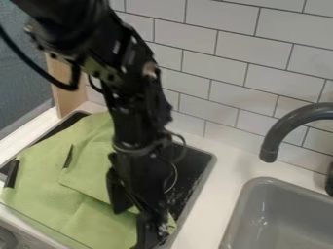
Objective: Fold the cloth from bottom to top
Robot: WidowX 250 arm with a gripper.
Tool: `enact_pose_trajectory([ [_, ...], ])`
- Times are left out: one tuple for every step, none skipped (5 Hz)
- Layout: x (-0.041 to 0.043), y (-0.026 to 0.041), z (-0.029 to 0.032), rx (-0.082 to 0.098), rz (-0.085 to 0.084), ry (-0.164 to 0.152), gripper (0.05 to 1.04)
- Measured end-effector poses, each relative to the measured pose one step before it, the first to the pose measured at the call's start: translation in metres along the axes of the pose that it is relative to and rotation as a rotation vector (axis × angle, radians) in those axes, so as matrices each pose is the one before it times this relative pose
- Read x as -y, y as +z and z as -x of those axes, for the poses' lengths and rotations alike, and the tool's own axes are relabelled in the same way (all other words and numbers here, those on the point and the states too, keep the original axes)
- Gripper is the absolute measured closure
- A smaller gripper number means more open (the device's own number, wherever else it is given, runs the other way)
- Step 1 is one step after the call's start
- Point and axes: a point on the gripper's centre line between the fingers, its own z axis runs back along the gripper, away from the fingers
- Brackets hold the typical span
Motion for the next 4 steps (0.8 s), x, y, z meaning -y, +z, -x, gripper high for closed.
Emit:
enact_pose_trajectory([
  [-0.00222, -0.01186, -0.00556, -0.024, 0.0133, 0.0017, 0.085],
  [0.00034, -0.00585, -0.01081, -0.0061, 0.017, -0.0089, 0.085],
  [0.00009, -0.01297, -0.00697, -0.0361, 0.0333, -0.0101, 0.085],
  [0.00275, -0.00645, -0.00583, -0.0157, 0.0041, -0.0211, 0.085],
])
